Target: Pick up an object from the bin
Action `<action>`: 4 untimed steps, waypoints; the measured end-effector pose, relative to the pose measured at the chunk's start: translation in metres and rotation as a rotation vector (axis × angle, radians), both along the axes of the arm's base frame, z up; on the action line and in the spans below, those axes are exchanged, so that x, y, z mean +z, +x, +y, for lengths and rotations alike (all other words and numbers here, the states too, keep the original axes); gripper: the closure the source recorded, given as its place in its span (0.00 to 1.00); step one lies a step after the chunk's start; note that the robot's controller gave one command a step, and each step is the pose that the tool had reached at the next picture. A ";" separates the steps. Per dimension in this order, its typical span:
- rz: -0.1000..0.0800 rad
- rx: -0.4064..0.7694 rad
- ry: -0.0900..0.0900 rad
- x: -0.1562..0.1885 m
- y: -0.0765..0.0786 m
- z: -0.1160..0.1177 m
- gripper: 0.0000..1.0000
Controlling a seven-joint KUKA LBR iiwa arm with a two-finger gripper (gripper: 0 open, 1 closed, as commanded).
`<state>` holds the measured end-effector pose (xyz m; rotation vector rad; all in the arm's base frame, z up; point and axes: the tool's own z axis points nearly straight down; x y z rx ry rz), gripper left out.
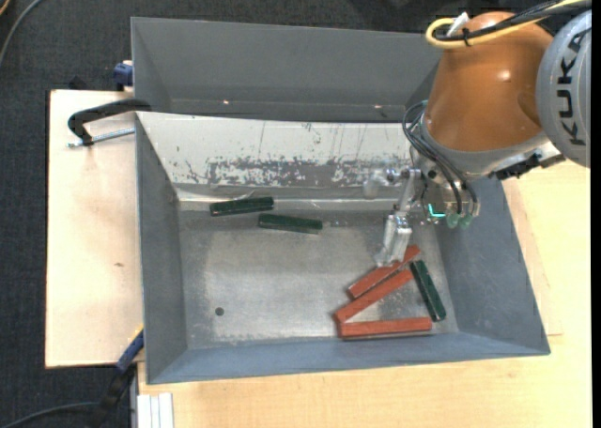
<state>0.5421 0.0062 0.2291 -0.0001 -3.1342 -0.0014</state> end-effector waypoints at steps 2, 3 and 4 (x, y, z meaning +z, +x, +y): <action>-0.003 -0.056 0.001 -0.159 -0.044 -0.024 0.00; -0.010 -0.055 0.000 -0.156 -0.042 -0.024 1.00; -0.022 -0.018 -0.002 -0.023 -0.038 -0.051 1.00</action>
Offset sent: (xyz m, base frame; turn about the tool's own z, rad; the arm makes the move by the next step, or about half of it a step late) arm -0.0261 -0.0311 -0.1040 -0.0552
